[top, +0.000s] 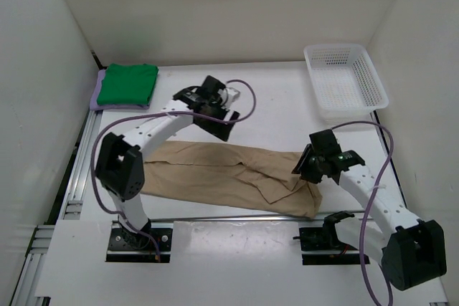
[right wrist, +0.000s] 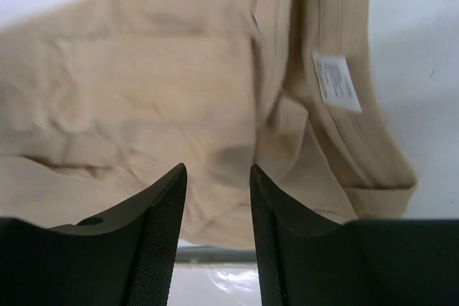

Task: Fold and stack the t-shirts
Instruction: Fold the other side of the tshirt into a rectangle

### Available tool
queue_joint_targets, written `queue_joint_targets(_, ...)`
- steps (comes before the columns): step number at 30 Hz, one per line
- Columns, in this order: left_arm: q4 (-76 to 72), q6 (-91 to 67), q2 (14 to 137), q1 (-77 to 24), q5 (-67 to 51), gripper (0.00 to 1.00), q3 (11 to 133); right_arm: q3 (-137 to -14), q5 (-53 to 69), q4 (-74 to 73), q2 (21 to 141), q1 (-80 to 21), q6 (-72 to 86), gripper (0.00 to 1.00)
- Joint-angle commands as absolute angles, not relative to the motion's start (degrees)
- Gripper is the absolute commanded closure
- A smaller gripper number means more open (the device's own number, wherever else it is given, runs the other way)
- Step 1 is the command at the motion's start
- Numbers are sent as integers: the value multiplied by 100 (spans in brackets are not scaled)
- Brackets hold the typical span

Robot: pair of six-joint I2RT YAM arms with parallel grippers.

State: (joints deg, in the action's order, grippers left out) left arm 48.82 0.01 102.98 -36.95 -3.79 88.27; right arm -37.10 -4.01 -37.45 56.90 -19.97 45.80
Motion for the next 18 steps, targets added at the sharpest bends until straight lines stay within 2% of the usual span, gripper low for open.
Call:
queue_joint_targets(1,4957,0,9783,-3139,-36,1,8193,-3472,-1,-3771,5747,-2170,4808,54)
queue_joint_targets(7,4738,0,9361,-1796,422,1,7157,-3542,88,-3420,6415,-2294,4641,53)
queue_joint_targets(15,4386,0,9255,-994,800,2,6118,-3480,141,-3155,6916,-2408,4588,53)
queue_joint_targets(16,4307,0,9255,-906,800,2,6013,-3480,193,-3094,6969,-2460,4588,54)
queue_joint_targets(18,4236,0,9316,-836,800,2,6012,-3480,193,-3094,6970,-2461,4588,66)
